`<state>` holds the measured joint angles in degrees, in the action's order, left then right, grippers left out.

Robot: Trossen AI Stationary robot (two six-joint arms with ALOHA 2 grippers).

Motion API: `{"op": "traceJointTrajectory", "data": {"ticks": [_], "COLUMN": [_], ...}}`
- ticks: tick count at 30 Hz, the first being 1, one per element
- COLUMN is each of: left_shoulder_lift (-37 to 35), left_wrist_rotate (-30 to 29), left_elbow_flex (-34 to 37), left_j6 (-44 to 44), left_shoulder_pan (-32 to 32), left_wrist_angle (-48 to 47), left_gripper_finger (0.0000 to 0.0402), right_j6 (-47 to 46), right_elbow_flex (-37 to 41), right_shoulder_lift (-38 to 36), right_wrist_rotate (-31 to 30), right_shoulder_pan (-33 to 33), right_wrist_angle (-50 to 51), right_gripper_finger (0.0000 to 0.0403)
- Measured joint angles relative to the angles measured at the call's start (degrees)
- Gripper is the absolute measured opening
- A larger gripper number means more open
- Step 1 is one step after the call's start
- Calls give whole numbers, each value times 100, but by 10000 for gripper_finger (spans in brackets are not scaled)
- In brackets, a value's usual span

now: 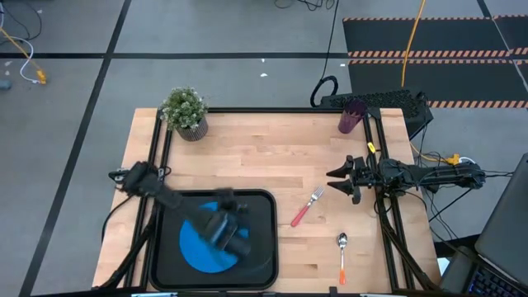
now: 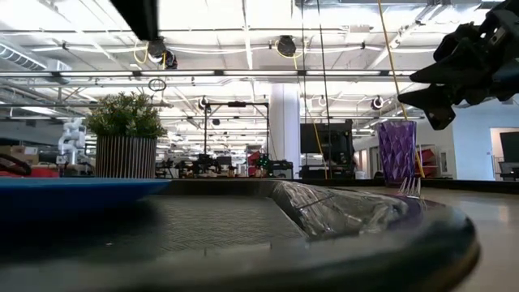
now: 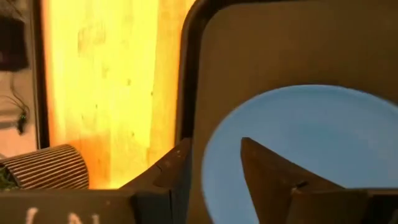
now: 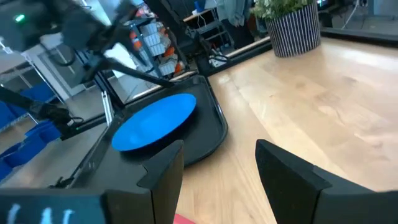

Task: Pick and place plate/cup/fork/spoon on tray
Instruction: Move the black tray to the middle

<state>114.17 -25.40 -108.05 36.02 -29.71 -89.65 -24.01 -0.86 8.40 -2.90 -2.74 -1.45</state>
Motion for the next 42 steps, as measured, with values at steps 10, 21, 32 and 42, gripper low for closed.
{"op": "traceJointTrajectory", "data": {"ticks": [10,21,32,42], "left_shoulder_lift": [17,5,4,4], "left_wrist_rotate": [985,2087,2296,2515], "left_elbow_flex": [633,1588,2100,2570], "left_j6": [-2182,-3408,-3183,-3048], "left_shoulder_pan": [1588,2471,2884,2803], "left_wrist_angle": [580,2012,2638,3705], "left_gripper_finger": [59,52,174,225], "right_j6": [416,671,538,519], "right_elbow_flex": [0,0,-1,0], "right_shoulder_lift": [-1,-2,-2,-2], "right_wrist_rotate": [-249,-749,-747,-605], "right_shoulder_pan": [4,16,15,15], "right_wrist_angle": [-84,-162,-125,-89], "right_gripper_finger": [194,194,194,194]}}
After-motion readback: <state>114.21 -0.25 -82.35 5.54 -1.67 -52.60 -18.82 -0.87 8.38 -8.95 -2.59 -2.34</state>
